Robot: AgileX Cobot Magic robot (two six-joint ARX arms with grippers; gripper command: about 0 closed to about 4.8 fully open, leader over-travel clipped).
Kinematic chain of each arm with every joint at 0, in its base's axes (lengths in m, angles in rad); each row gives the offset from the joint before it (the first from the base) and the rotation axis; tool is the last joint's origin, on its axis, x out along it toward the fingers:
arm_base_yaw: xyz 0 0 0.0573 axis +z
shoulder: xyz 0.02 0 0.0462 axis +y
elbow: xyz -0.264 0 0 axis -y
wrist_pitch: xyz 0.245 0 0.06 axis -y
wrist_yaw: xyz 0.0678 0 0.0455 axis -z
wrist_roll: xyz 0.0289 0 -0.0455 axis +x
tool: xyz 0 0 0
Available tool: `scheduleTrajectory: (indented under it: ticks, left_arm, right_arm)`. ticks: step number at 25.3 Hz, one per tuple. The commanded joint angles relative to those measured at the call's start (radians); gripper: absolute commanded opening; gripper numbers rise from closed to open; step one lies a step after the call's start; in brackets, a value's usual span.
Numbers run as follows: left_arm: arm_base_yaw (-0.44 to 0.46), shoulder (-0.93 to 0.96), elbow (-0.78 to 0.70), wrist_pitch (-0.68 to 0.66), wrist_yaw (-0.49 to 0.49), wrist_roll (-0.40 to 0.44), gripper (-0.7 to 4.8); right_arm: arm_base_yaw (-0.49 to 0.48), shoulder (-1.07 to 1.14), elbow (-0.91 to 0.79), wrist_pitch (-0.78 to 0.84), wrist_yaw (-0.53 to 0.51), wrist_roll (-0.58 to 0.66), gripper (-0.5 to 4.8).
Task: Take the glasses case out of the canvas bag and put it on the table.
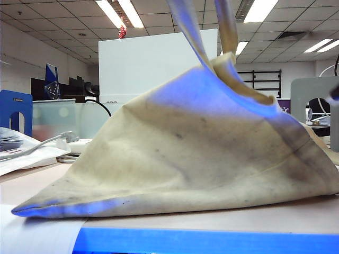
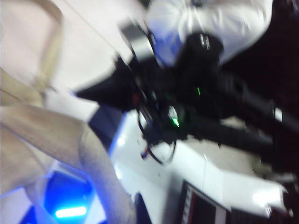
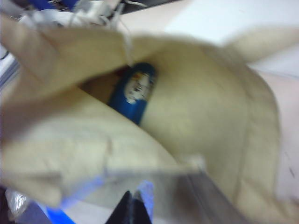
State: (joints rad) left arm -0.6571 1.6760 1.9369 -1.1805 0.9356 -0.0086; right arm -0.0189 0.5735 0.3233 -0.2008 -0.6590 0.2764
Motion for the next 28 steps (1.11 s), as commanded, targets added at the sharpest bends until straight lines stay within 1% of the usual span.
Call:
scheduleTrajectory:
  ticks: [1,4,6,7,8,9,10,11,12,13,14,15,17,20,22,23,24,26,28]
  left_arm:
    - [-0.061,-0.007,-0.006,-0.037,0.066,0.043,-0.06]
    - [-0.121,-0.007,-0.006,-0.037,0.079,0.039,-0.06]
    - [-0.164,-0.007,-0.006,-0.036,0.085,0.027,-0.06]
    - [-0.185,-0.007,-0.006,-0.034,0.100,0.019,-0.06]
    - [-0.218,-0.007,-0.006,-0.027,0.117,0.005,-0.06]
    - [-0.238,-0.007,-0.006,-0.017,0.119,-0.005,-0.06]
    - [-0.260,-0.011,-0.005,0.013,0.119,-0.031,-0.06]
    - [-0.263,-0.013,-0.005,0.033,0.119,-0.045,-0.06]
    - [-0.267,-0.013,-0.005,0.092,0.117,-0.089,-0.06]
    - [-0.267,-0.013,-0.003,0.117,0.112,-0.109,-0.06]
    - [-0.264,-0.013,0.007,0.171,0.059,-0.127,-0.06]
    - [-0.251,-0.014,0.008,0.211,0.019,-0.127,-0.06]
    - [-0.213,-0.014,0.008,0.266,0.006,-0.145,-0.06]
    - [-0.151,-0.013,0.008,0.326,0.006,-0.235,-0.06]
    - [-0.112,-0.020,0.008,0.368,0.071,-0.322,-0.06]
    - [-0.096,-0.025,0.008,0.393,0.134,-0.355,-0.06]
    - [-0.093,-0.027,0.008,0.424,0.189,-0.381,-0.06]
    - [-0.094,-0.048,0.008,0.468,0.268,-0.421,-0.06]
    - [-0.104,-0.072,0.008,0.490,0.288,-0.459,-0.06]
  right_arm:
    - [0.045,0.083,0.047,0.093,-0.051,-0.046,-0.04]
    - [0.115,0.157,0.081,0.098,-0.079,-0.050,-0.04]
    - [0.165,0.190,0.083,0.098,-0.071,-0.063,-0.04]
    - [0.192,0.209,0.083,0.091,-0.065,-0.092,-0.04]
    - [0.240,0.241,0.083,0.071,-0.049,-0.121,-0.04]
    - [0.262,0.253,0.082,0.062,-0.048,-0.128,-0.04]
    - [0.307,0.277,0.081,0.040,-0.031,-0.128,-0.04]
    - [0.328,0.287,0.081,0.022,-0.012,-0.128,-0.04]
    - [0.359,0.302,0.081,0.002,0.014,-0.129,-0.04]
    - [0.378,0.308,0.080,-0.010,0.021,-0.128,-0.04]
    - [0.415,0.315,0.080,-0.036,0.021,-0.128,-0.04]
    - [0.439,0.316,0.080,-0.051,0.020,-0.127,-0.04]
    - [0.508,0.316,0.080,-0.065,0.021,-0.127,-0.04]
    - [0.604,0.317,0.080,-0.056,0.042,-0.127,-0.04]
    - [0.659,0.319,0.080,-0.043,0.113,-0.127,-0.04]
    - [0.677,0.320,0.080,-0.033,0.167,-0.128,-0.04]
    - [0.679,0.320,0.080,-0.026,0.198,-0.128,-0.04]
    - [0.654,0.333,0.080,-0.003,0.198,-0.143,-0.04]
    - [0.610,0.367,0.081,0.028,0.196,-0.171,-0.04]
